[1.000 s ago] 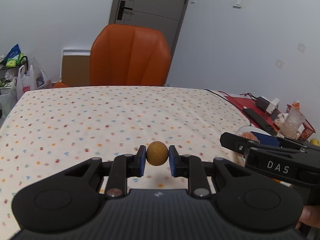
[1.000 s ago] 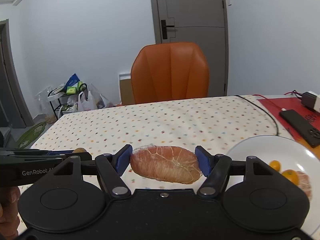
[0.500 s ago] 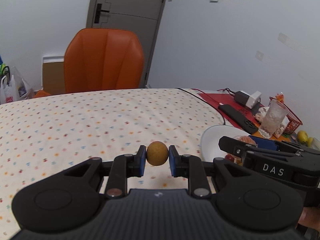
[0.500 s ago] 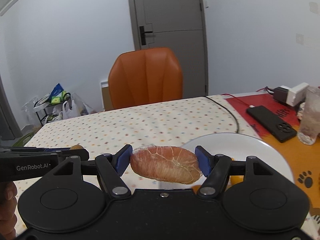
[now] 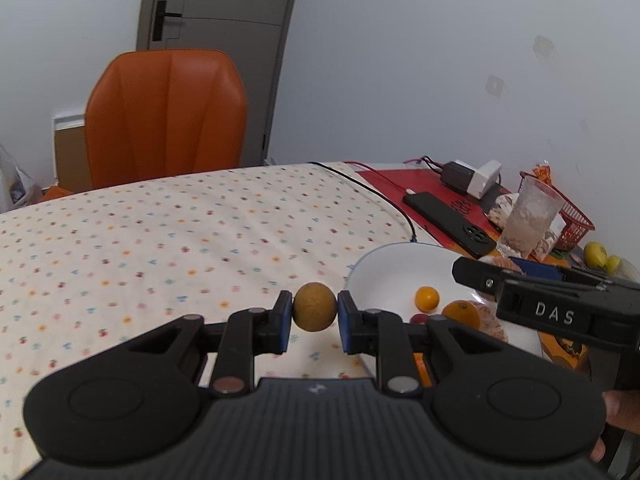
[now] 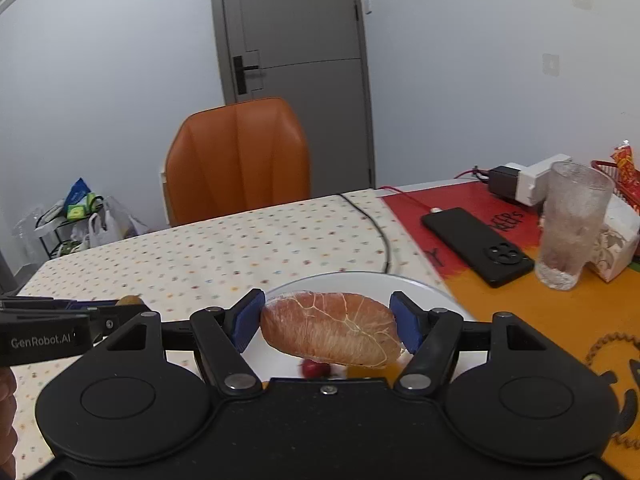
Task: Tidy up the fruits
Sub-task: 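Lift and carry the brown fruit to the plate while the right tool carries the segment, then open the left tool over the plate while the right tool releases the segment, then withdraw both open tools up and away from the plate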
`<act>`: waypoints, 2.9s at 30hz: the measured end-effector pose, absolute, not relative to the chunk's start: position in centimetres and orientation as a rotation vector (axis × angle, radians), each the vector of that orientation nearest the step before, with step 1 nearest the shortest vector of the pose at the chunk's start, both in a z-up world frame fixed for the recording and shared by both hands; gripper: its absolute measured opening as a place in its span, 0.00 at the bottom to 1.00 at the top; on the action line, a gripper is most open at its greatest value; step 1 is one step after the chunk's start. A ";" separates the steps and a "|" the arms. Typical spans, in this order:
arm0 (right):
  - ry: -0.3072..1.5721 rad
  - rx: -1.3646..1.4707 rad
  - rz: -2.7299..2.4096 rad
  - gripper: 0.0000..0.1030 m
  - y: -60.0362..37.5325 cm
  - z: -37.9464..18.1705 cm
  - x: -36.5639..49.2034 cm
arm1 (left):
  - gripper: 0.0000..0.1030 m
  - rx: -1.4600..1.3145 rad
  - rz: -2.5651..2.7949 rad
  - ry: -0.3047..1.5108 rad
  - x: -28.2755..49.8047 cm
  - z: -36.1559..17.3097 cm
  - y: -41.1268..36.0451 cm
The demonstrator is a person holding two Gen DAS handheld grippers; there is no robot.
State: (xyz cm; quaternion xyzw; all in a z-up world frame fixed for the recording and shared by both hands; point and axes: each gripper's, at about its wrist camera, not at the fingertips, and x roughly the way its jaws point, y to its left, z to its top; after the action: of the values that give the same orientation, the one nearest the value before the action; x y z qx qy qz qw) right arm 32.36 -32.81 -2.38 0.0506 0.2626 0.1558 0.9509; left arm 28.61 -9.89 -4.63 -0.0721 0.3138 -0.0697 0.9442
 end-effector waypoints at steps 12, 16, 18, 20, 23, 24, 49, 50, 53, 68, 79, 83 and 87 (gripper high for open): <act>0.563 0.121 0.268 0.64 -35.6 -4.3 35.8 | 0.22 -0.113 -0.208 0.679 32.3 -5.9 -13.3; 0.568 0.120 0.258 0.64 -35.9 -4.7 36.8 | 0.25 -0.086 -0.214 0.656 32.7 -6.0 -14.4; 0.569 0.123 0.254 0.64 -36.0 -4.9 37.3 | 0.25 -0.086 -0.216 0.656 32.8 -5.9 -14.5; 0.568 0.124 0.251 0.64 -35.9 -5.1 37.6 | 0.25 -0.099 -0.215 0.659 32.9 -5.8 -14.2; 0.567 0.124 0.250 0.64 -35.8 -5.2 38.0 | 0.27 -0.112 -0.190 0.660 32.7 -5.6 -13.5; 0.567 0.127 0.250 0.64 -35.8 -5.2 38.1 | 0.28 -0.116 -0.182 0.660 32.6 -5.5 -13.2; 0.582 0.205 0.262 0.87 -35.5 -2.9 32.2 | 0.82 -0.178 -0.124 0.664 25.7 -3.3 -7.9; 0.585 0.207 0.263 0.87 -35.5 -2.9 31.9 | 0.83 -0.178 -0.132 0.663 25.4 -3.2 -7.8; 0.590 0.213 0.269 0.88 -35.3 -2.9 30.9 | 0.85 -0.180 -0.143 0.660 24.5 -3.0 -7.4; 0.568 0.225 0.345 1.00 -34.3 -1.6 26.2 | 0.95 -0.201 -0.063 0.640 19.3 -2.1 -4.9; 0.554 0.225 0.398 1.00 -34.5 -0.2 22.3 | 1.00 -0.177 -0.009 0.622 15.2 -0.8 -4.1; 0.553 0.219 0.416 1.00 -34.5 0.3 21.1 | 1.00 -0.150 -0.001 0.606 13.7 -0.2 -4.1; 0.555 0.201 0.435 1.00 -34.4 0.8 20.0 | 1.00 -0.131 0.014 0.594 12.2 0.2 -4.0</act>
State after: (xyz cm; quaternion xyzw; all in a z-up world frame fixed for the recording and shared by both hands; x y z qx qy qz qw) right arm 20.01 -34.36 0.76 0.0984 0.2711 0.2125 0.9336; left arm 12.21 -4.01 0.19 -0.0644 0.2926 0.0070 0.9540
